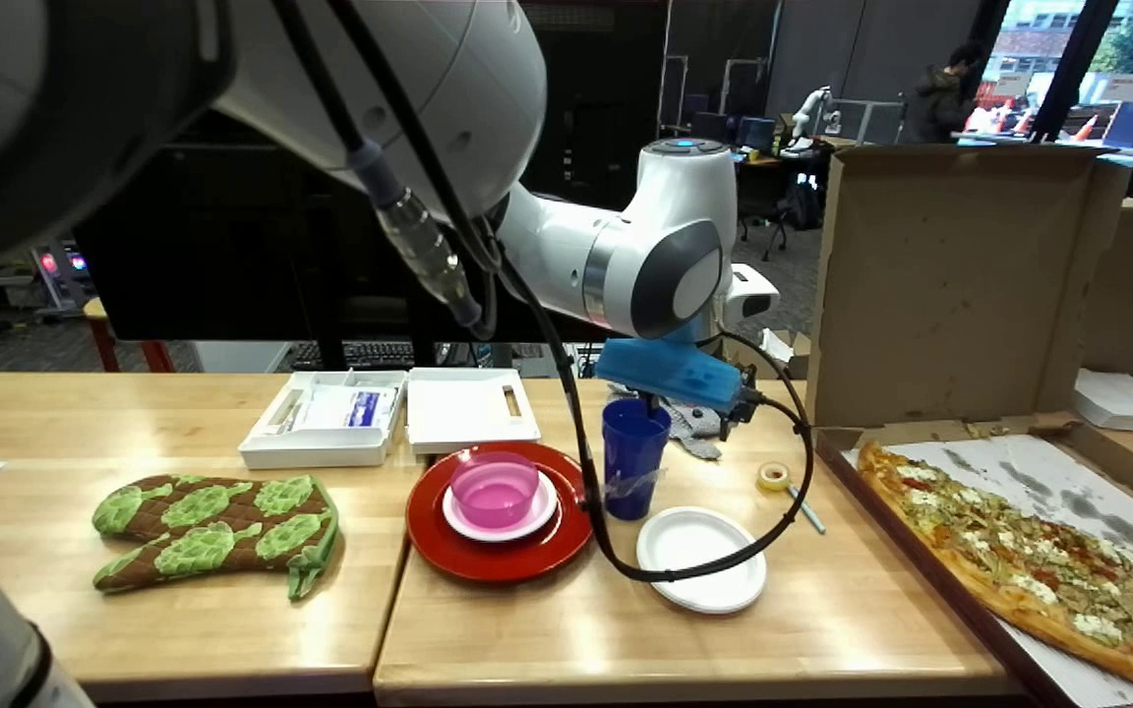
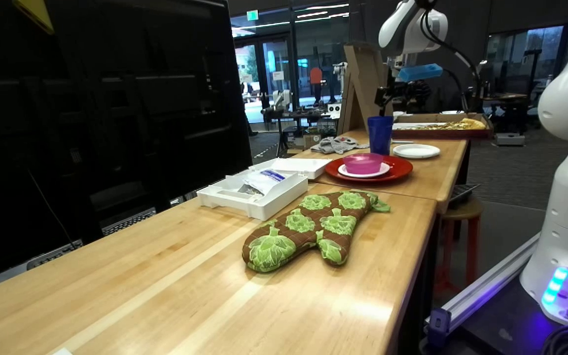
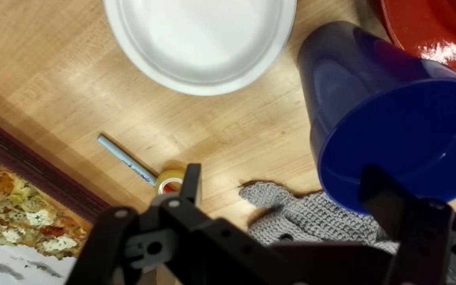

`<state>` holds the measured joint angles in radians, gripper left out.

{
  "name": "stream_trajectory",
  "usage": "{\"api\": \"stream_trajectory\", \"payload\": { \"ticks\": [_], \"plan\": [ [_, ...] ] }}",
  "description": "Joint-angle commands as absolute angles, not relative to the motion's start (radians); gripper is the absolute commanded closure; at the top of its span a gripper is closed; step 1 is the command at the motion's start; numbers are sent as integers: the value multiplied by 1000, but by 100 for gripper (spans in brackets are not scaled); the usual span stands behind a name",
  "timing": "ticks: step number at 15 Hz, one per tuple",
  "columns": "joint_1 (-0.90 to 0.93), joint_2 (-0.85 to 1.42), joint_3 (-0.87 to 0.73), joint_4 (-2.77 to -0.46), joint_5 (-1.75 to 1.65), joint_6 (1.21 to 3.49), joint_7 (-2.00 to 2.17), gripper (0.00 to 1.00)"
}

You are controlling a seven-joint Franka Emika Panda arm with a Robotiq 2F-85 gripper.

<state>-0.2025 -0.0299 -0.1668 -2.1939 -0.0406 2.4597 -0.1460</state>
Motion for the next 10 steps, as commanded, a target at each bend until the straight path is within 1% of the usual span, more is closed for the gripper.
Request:
{"api": "stream_trajectory", "payload": {
  "ticks": [1, 9, 10],
  "plan": [
    [-199, 3, -180, -2147, -25, 2419, -198, 0],
    [-195, 29, -174, -2120, -8, 2331, -250, 0],
    [-195, 28, -174, -2118, -7, 2321, -254, 3]
  ]
}}
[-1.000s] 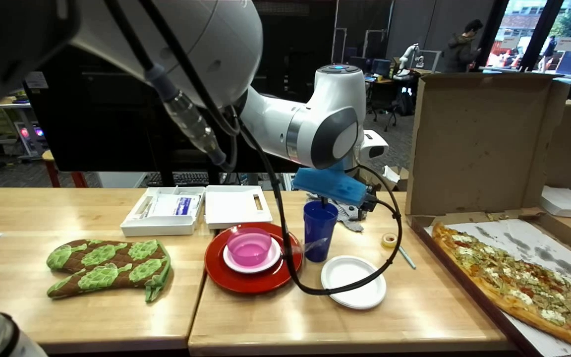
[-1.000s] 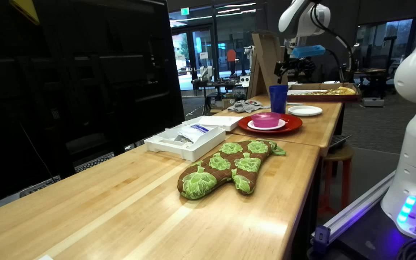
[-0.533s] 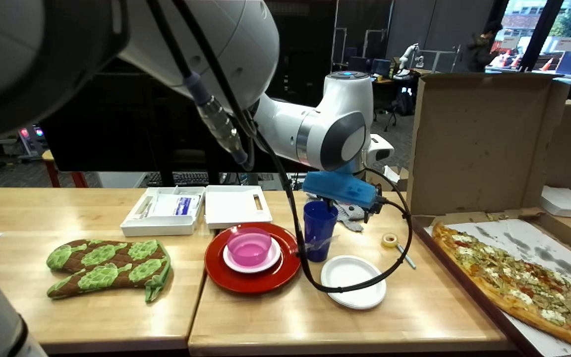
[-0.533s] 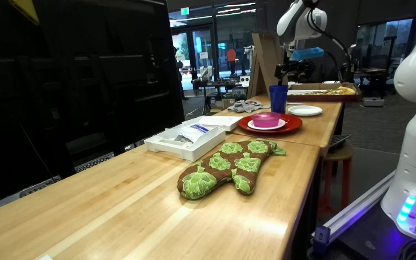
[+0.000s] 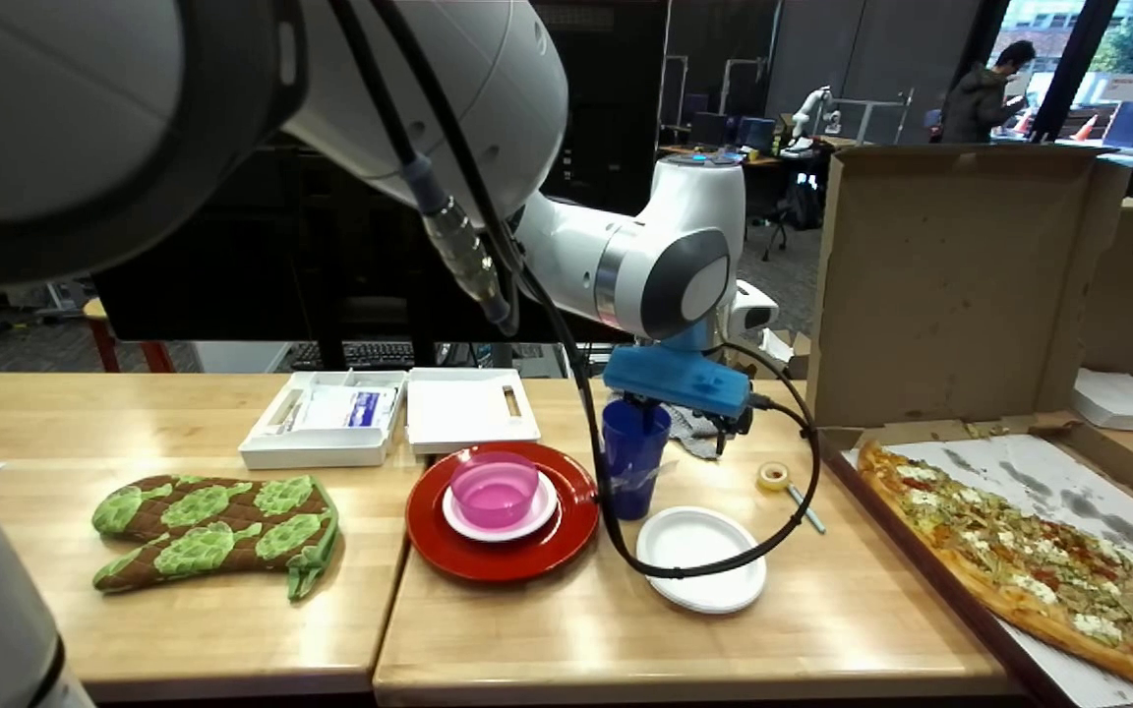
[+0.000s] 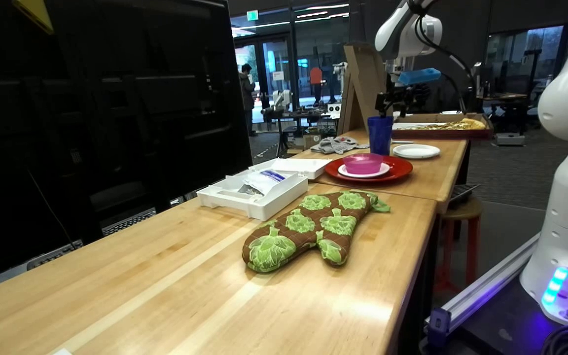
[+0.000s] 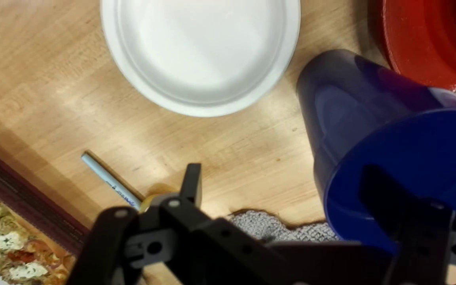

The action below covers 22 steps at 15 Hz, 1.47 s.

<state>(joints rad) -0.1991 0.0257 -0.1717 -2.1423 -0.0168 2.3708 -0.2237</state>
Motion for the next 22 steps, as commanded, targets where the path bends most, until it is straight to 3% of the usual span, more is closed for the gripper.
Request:
{"api": "stream_trajectory", "payload": {
  "ticks": [1, 2, 5, 12, 22],
  "plan": [
    [-195, 28, -175, -2114, -6, 2312, -258, 15],
    [-196, 28, -175, -2111, -4, 2303, -260, 28],
    [-197, 28, -176, -2103, 1, 2289, -267, 44],
    [-202, 27, -181, -2086, 32, 2251, -277, 99],
    [-201, -29, -186, -2122, 22, 2179, -245, 99]
  ]
}}
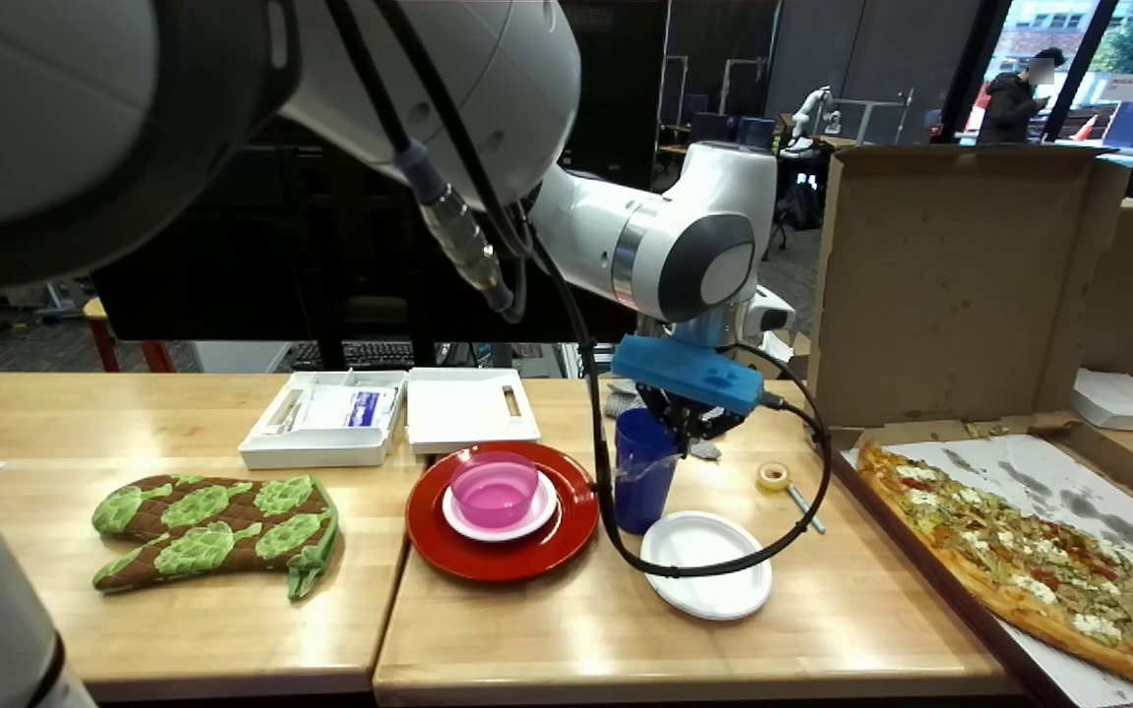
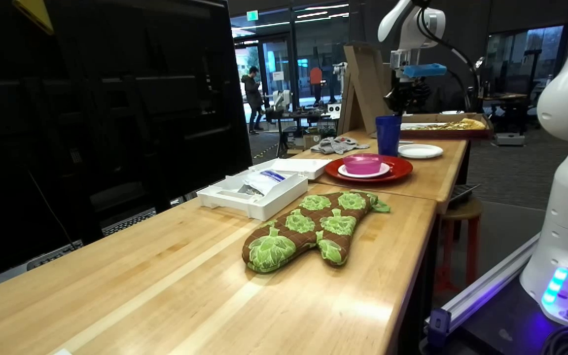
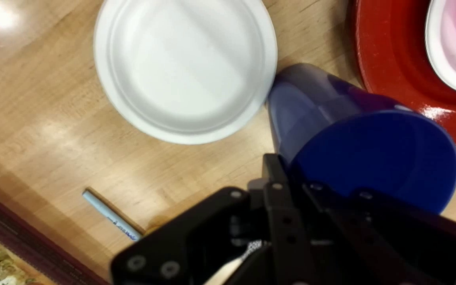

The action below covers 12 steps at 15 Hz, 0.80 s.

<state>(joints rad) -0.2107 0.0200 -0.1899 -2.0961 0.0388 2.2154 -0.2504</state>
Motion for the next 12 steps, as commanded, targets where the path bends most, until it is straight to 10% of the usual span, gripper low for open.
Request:
{"api": "stream_trajectory", "payload": {
  "ticks": [1, 12],
  "plan": [
    [-195, -45, -181, -2132, 9, 2179, -235, 99],
    [-162, -270, -136, -2276, -179, 2222, -96, 99]
  ]
}}
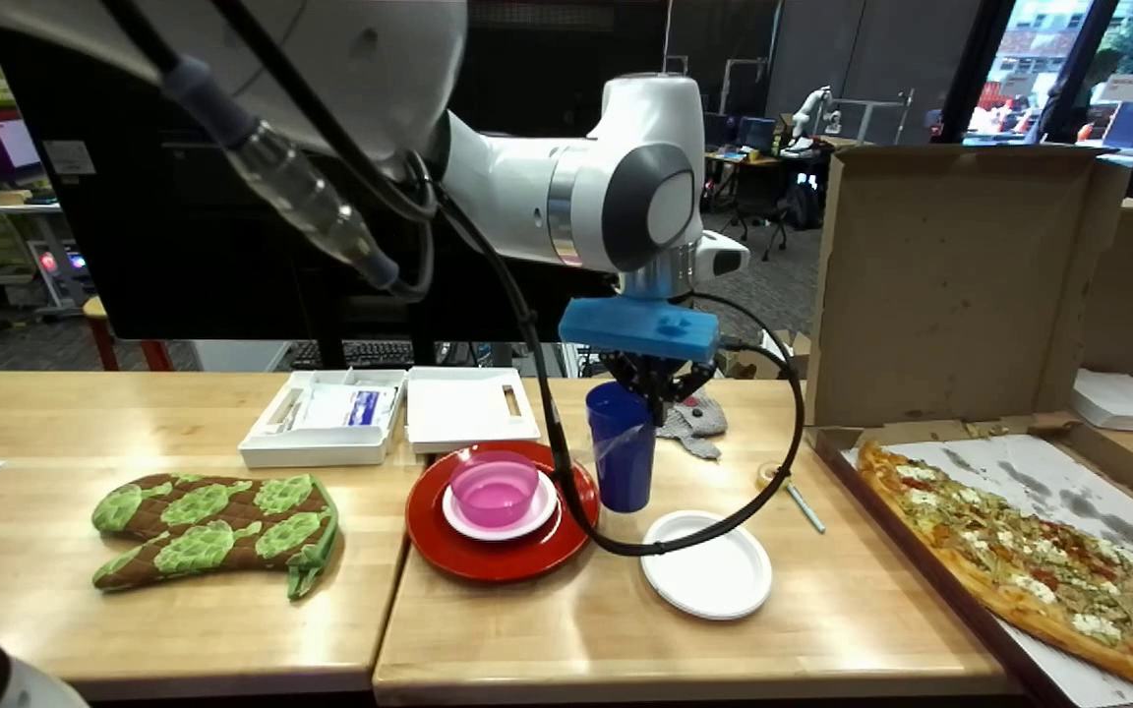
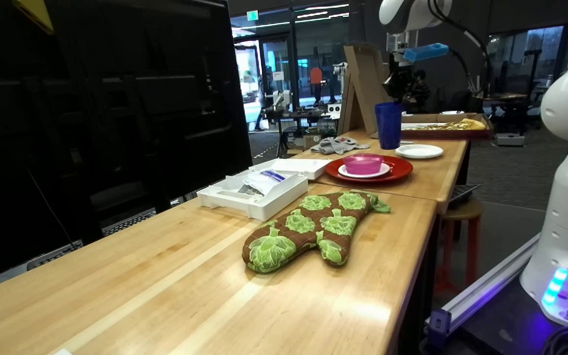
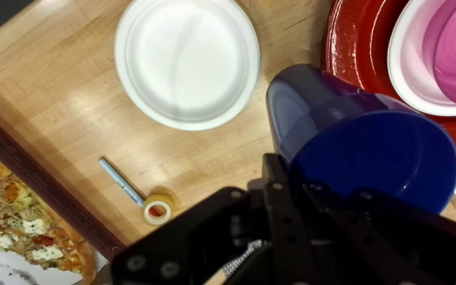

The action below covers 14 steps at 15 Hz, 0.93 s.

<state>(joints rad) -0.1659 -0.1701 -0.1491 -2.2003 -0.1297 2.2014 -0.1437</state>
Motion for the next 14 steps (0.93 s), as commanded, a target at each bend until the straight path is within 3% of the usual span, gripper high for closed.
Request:
{"api": "stream_trajectory", "payload": {
  "ticks": [1, 14],
  "plan": [
    [-162, -293, -129, -2294, -192, 2227, -80, 99],
    [-236, -487, 88, -2512, -592, 2345, 440, 99]
  ]
}}
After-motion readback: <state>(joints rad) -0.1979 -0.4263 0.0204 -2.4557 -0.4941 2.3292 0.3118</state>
